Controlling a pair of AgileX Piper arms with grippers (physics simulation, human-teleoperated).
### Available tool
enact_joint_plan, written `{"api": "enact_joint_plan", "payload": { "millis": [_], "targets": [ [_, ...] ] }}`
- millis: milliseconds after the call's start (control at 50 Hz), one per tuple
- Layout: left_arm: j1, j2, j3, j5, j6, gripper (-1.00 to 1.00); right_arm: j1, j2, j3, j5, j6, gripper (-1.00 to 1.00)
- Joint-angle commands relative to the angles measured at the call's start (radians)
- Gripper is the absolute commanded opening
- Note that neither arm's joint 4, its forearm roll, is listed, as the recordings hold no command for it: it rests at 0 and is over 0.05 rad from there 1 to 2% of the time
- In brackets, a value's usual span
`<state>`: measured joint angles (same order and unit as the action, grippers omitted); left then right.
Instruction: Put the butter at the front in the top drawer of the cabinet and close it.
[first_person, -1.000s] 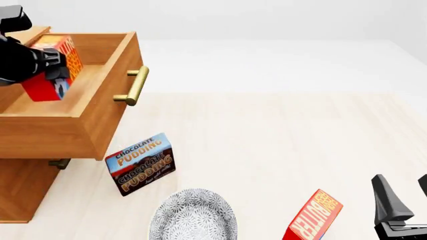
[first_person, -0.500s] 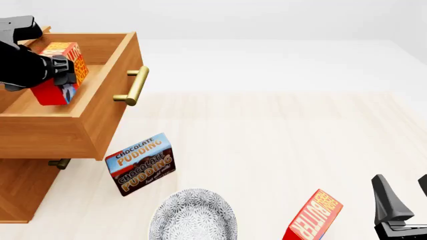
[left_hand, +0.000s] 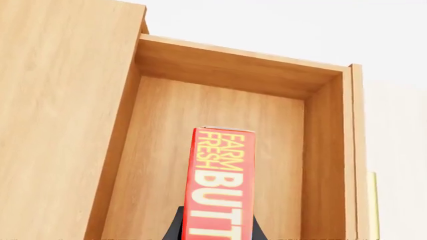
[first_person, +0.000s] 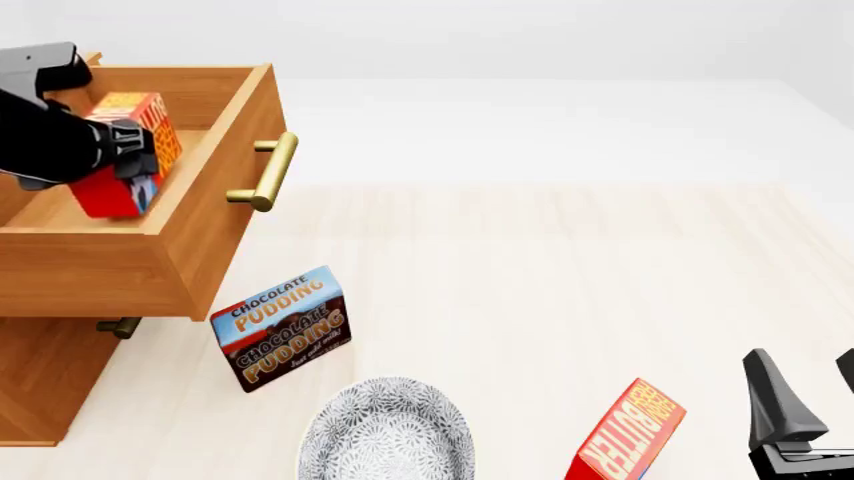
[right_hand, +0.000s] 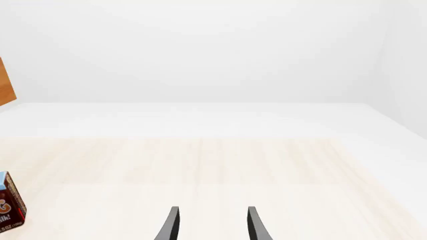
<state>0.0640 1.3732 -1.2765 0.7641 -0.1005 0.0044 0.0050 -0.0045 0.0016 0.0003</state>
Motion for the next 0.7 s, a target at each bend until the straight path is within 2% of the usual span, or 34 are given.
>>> {"api": "enact_joint_plan", "payload": {
  "millis": [20,700],
  "targets": [
    [0.001,-0.023,0.018,-0.011,0.015,-1.00,0.000,-0.001,0.001,-0.001,0.000,1.00],
    [-0.004,-0.032,0.061,-0.030,-0.002,-1.00,0.000,-0.001,0.001,0.000,0.000,1.00]
  ]
}}
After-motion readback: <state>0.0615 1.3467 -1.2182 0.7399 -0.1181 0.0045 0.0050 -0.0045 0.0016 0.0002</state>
